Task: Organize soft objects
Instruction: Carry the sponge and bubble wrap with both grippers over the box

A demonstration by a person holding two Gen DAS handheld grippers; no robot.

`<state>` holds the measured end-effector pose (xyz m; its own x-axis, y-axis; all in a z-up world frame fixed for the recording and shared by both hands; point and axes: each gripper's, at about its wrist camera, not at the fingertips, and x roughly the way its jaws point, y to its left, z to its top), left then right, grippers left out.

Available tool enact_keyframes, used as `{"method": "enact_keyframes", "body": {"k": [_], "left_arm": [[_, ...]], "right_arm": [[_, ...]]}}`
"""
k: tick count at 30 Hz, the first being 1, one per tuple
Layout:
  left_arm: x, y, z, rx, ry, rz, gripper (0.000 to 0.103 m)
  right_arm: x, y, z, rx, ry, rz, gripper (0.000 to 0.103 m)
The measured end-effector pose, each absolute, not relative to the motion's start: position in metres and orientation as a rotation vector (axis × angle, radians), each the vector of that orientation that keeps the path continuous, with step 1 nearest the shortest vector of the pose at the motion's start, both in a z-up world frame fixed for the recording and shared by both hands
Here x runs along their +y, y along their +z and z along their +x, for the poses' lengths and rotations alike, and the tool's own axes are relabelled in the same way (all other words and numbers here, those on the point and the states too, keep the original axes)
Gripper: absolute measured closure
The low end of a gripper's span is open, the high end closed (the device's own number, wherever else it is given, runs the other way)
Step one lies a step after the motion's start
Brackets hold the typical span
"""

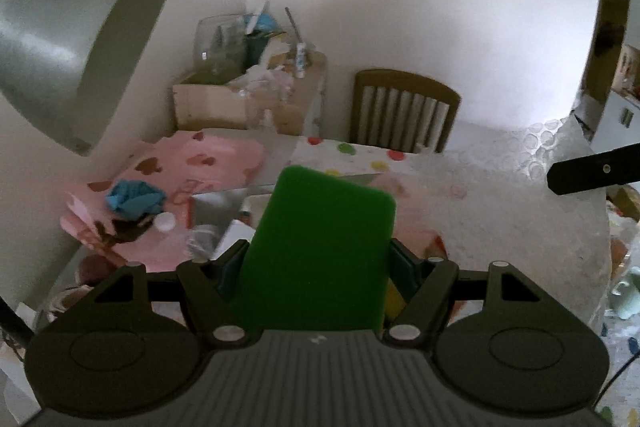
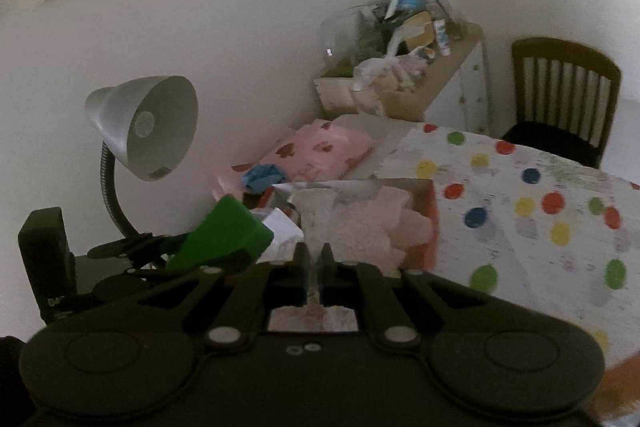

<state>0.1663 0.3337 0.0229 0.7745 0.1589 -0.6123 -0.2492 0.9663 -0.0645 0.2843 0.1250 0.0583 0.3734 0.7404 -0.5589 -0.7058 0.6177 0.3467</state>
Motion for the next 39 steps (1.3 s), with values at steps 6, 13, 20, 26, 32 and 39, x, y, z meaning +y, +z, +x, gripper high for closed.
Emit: {"method": "enact_keyframes", "body": {"k": [6, 13, 20, 26, 32, 39], "left_arm": [[0.362, 0.010, 0.179, 0.673, 0.269, -0.149, 0.030], [0.382, -0.007, 0.206, 0.710, 0.271, -0.158, 0.030], [0.388, -0.027, 0.228, 0.751, 0.241, -0.148, 0.030], [0.395, -0.040, 0.247, 0.785, 0.222, -0.178, 0.030], [0.399, -0.055, 0.261, 0.817, 0.217, -0.185, 0.030], [0.398, -0.069, 0.267, 0.854, 0.200, -0.176, 0.030]], "right_arm": [[0.159, 0.044, 0.299, 0.746, 0.946, 0.059, 0.099], [0.193, 0.028, 0.331, 0.732, 0.876, 0.039, 0.099], [0.210, -0.008, 0.365, 0.790, 0.787, 0.029, 0.099], [0.218, -0.035, 0.376, 0.837, 0.753, 0.029, 0.099], [0.226, -0.051, 0.377, 0.864, 0.755, 0.022, 0.099], [0.231, -0.062, 0.378, 0.885, 0.748, 0.016, 0.096]]}}
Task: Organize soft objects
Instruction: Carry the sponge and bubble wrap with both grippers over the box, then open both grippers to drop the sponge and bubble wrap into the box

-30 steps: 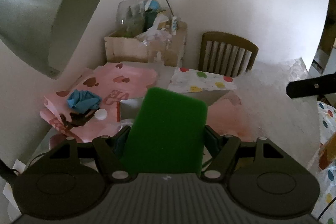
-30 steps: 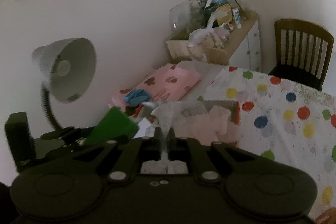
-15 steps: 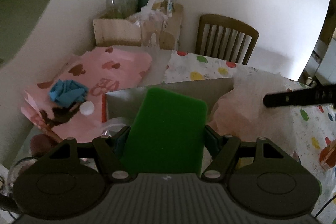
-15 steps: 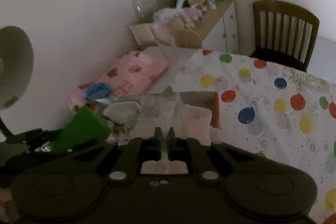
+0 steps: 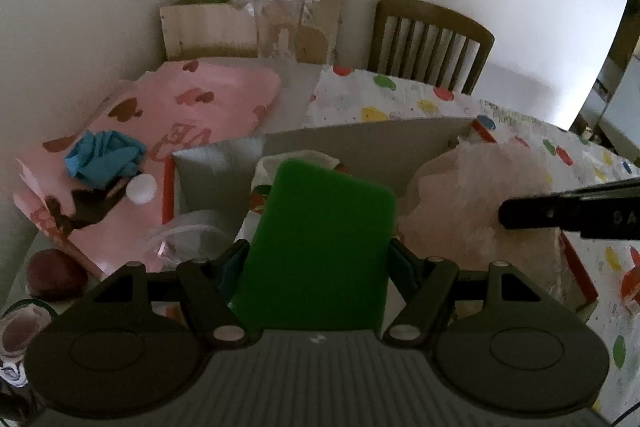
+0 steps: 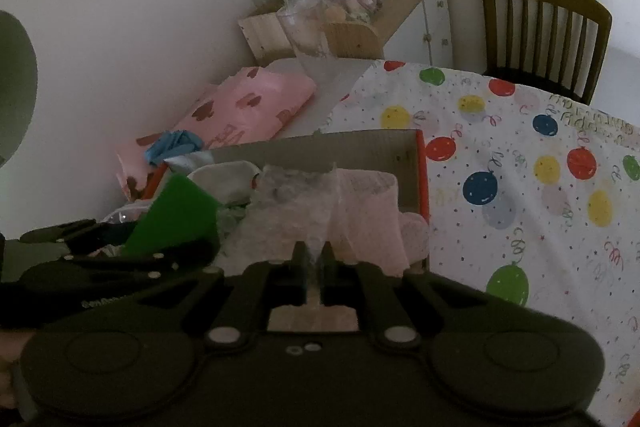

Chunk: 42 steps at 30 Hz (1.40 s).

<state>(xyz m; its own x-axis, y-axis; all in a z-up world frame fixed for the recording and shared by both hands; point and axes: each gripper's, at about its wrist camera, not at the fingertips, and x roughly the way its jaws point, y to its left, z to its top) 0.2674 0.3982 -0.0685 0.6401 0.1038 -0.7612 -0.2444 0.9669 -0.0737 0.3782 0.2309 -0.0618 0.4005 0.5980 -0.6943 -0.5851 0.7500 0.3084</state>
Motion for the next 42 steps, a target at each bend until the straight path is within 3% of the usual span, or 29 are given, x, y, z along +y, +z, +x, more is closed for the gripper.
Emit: {"method": "enact_keyframes", "body": {"k": [18, 23, 29, 39, 42], "left_arm": [[0.391, -0.065, 0.255, 0.840, 0.192, -0.200, 0.023], [0.384, -0.058, 0.243, 0.818, 0.199, -0.200, 0.021], [0.373, -0.043, 0.224, 0.775, 0.202, -0.197, 0.020], [0.356, -0.019, 0.195, 0.698, 0.185, -0.226, 0.020], [0.350, -0.011, 0.187, 0.680, 0.169, -0.238, 0.020]], "right_arm": [[0.220, -0.037, 0.359, 0.837, 0.753, -0.011, 0.069], [0.210, -0.025, 0.348, 0.804, 0.768, -0.020, 0.052], [0.200, -0.015, 0.335, 0.769, 0.766, -0.032, 0.040], [0.177, 0.000, 0.310, 0.730, 0.790, -0.048, 0.032], [0.171, 0.005, 0.302, 0.716, 0.799, -0.051, 0.025]]}}
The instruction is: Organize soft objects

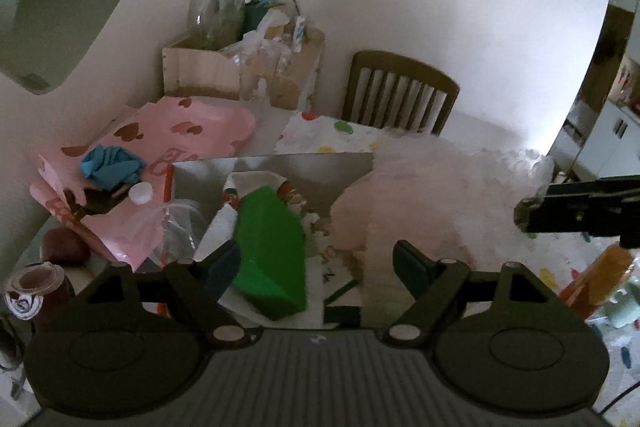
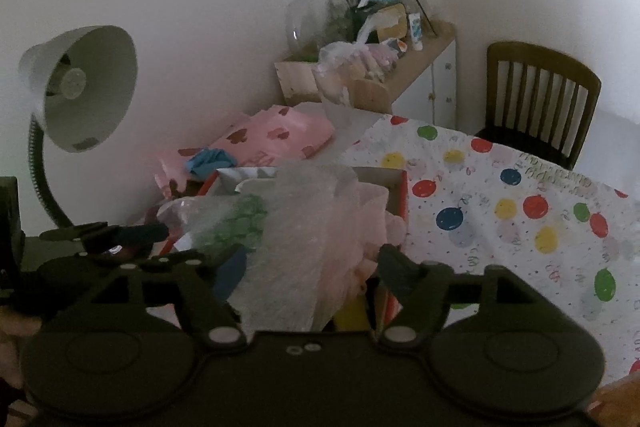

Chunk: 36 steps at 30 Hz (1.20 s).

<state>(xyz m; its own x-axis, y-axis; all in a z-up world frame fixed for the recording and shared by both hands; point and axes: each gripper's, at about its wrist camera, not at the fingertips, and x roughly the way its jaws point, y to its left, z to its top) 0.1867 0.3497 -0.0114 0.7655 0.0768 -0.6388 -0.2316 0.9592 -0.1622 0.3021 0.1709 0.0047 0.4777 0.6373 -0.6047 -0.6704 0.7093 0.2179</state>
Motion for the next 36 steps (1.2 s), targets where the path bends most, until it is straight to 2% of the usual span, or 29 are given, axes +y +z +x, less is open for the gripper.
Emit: {"method": "enact_keyframes", "body": {"k": [10, 15, 20, 36], "left_arm": [[0.328, 0.011, 0.164, 0.613, 0.164, -0.203, 0.017], [0.317, 0.020, 0.152, 0.575, 0.176, -0.199, 0.003], [0.304, 0.028, 0.141, 0.540, 0.191, -0.179, 0.000], [0.274, 0.045, 0.106, 0.452, 0.171, -0.174, 0.000]], "right_arm": [[0.141, 0.019, 0.280, 0.662, 0.809, -0.052, 0.012], [0.124, 0.026, 0.267, 0.632, 0.821, -0.050, 0.006], [0.113, 0.029, 0.246, 0.567, 0.836, -0.096, 0.001], [0.090, 0.024, 0.197, 0.436, 0.835, -0.161, 0.000]]}}
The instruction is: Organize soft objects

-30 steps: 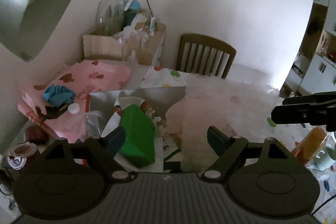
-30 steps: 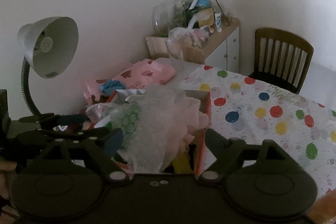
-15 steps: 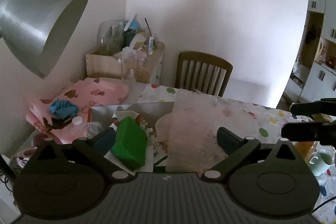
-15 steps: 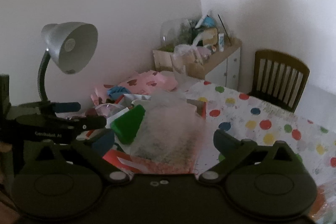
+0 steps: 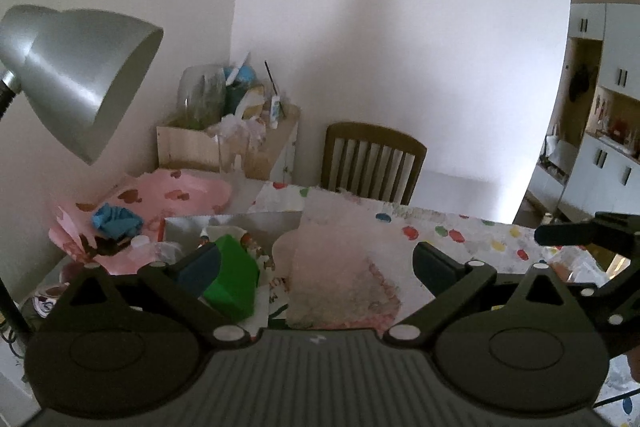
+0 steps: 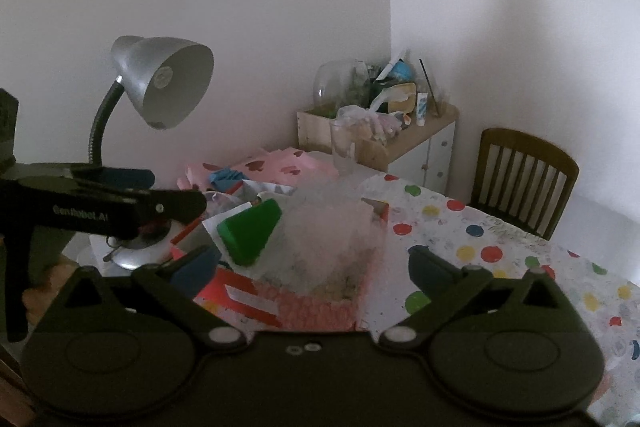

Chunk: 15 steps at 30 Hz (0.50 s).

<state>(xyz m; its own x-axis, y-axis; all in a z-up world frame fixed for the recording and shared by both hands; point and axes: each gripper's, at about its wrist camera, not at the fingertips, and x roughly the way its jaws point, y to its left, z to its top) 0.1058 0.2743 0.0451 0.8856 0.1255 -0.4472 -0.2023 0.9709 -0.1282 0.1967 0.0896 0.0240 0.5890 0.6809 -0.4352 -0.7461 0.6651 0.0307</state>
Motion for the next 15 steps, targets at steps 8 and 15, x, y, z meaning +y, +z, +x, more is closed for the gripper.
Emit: {"method": "enact_keyframes", "body": {"k": [8, 15], "left_arm": [[0.268, 0.048, 0.091, 0.437, 0.169, -0.182, 0.000], [0.265, 0.044, 0.084, 0.440, 0.160, -0.196, 0.000]], "right_arm": [[0.083, 0.025, 0.186, 0.425, 0.834, -0.135, 0.000], [0.078, 0.021, 0.183, 0.423, 0.821, -0.102, 0.000]]}}
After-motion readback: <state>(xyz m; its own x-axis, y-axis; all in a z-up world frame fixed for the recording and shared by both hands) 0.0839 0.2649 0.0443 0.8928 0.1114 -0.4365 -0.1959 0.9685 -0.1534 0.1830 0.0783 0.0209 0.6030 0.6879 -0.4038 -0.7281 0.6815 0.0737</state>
